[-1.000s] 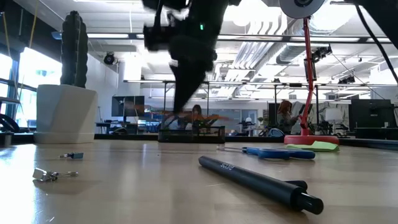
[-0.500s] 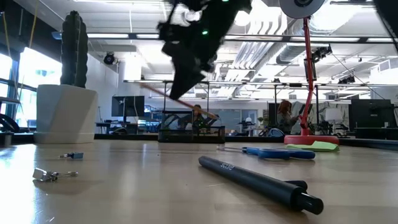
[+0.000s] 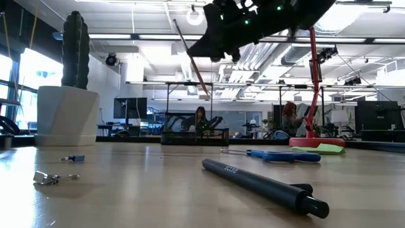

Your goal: Pick and place office supplies into organizer

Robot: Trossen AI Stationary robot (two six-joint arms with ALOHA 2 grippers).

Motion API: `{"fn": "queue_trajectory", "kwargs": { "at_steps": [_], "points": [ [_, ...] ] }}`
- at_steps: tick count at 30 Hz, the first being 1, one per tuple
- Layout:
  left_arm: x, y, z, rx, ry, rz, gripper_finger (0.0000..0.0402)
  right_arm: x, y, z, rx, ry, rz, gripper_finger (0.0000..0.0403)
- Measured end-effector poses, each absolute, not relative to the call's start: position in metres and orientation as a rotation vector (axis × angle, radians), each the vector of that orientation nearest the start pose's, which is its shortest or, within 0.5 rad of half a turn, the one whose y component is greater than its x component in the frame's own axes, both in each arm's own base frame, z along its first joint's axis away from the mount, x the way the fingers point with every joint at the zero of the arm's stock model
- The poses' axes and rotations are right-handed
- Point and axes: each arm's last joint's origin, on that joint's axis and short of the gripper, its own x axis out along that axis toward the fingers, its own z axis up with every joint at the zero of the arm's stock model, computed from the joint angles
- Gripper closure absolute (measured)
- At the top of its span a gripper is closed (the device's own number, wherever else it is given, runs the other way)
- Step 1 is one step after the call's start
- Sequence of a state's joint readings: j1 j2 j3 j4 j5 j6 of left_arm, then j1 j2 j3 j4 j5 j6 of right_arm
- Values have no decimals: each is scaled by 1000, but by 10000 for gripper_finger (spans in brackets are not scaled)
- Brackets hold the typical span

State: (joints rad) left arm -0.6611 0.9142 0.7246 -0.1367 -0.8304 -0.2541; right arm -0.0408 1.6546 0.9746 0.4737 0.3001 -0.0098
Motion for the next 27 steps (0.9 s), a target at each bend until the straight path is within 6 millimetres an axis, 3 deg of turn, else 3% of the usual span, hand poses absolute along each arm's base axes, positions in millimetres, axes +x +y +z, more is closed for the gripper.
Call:
{"fn": "queue_trajectory", "kwargs": {
  "at_steps": [9, 16, 20, 27],
  "points": [
    [163, -97, 312, 185, 137, 266, 399, 371, -100, 252, -90, 26, -305, 398],
    [158, -87, 333, 285, 29, 290, 399, 369, -161, 234, -145, -143, -343, 393],
    [160, -76, 338, 304, 9, 302, 399, 373, -199, 225, -143, -147, -338, 393],
    [169, -57, 337, 322, 26, 361, 399, 379, -255, 228, -123, -106, -302, 392]
  ]
}}
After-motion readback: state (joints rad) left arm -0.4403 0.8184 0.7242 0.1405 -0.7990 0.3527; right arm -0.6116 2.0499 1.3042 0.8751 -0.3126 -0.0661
